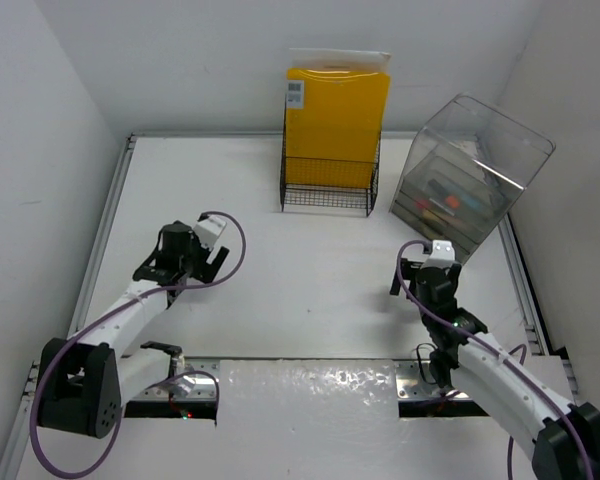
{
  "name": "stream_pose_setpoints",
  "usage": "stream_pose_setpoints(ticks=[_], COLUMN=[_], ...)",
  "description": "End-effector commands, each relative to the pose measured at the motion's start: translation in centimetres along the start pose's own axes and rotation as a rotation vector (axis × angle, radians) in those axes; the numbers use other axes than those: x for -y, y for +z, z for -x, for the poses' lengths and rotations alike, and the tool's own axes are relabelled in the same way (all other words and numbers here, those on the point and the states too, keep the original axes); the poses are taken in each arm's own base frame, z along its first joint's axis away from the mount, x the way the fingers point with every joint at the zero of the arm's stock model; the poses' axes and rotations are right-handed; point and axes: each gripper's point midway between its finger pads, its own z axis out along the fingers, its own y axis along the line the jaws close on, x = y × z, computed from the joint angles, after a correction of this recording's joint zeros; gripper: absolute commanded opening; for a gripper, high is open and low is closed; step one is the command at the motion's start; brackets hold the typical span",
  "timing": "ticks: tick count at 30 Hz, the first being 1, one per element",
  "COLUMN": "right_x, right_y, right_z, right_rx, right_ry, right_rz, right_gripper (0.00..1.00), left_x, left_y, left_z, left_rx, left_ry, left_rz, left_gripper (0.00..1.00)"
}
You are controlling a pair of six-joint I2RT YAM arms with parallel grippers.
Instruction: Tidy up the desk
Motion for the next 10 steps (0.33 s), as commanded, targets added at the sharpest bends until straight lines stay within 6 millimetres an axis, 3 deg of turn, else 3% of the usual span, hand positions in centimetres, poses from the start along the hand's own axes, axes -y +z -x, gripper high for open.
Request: stream_pose_setpoints(ticks=[1, 10], right_x=[0.05, 0.28], right_y=[0.34, 0.57], right_z=[1.45, 1.35], right_rx=[0.065, 0.071], right_ry=[0.045, 0.015], right_rz=[-0.02, -0.031], right_gripper=[0.99, 0.99], left_x=[-0.79, -1.0], left_y=[0.19, 0.27], left_z=[2.58, 2.71], left_rx=[0.103, 0.103], left_ry=[-0.036, -0.056], left_rz=[0.025, 0.037], left_gripper=[0.93, 0.91])
